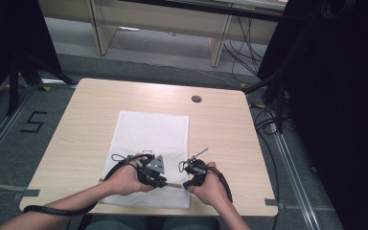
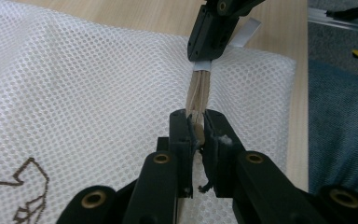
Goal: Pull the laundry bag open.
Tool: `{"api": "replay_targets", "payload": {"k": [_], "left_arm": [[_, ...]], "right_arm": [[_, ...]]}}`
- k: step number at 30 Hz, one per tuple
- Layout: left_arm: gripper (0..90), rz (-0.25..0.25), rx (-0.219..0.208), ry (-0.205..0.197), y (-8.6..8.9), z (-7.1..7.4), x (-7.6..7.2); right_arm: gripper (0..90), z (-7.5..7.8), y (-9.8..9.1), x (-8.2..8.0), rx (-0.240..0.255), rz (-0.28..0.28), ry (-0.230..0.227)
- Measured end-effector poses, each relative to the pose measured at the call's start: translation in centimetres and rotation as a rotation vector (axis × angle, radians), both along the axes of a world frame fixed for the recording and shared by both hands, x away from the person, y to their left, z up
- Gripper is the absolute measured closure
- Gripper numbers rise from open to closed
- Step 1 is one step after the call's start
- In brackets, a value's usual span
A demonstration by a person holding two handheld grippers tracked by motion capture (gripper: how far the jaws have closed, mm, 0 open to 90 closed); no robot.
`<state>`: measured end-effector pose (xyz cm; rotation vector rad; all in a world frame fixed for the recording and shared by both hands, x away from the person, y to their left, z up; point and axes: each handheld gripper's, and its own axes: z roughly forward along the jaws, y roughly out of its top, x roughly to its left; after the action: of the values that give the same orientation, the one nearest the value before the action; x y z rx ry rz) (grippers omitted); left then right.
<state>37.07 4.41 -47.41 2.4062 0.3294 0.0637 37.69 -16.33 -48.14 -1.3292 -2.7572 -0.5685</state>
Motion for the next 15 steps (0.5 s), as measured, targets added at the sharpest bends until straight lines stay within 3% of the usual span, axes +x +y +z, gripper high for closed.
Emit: {"api": "replay_targets", "payload": {"k": [8,11,15], "left_arm": [[81.9,-0.010,0.005,-0.018,0.80,0.25,0.04],[81.9,0.000,-0.003,-0.003,0.84,0.21,-0.07],[81.9,-0.006,0.007,-0.023,0.98,0.28,-0.13]], "right_arm": [[90.0,0.02,-0.02,0.02,0.003,0.001,0.004],[90.0,0.01,0.01,0.00,0.000,-0.002,0.001],[90.0,0.02,0.11,-0.08,-0.003,-0.004,-0.006]]}}
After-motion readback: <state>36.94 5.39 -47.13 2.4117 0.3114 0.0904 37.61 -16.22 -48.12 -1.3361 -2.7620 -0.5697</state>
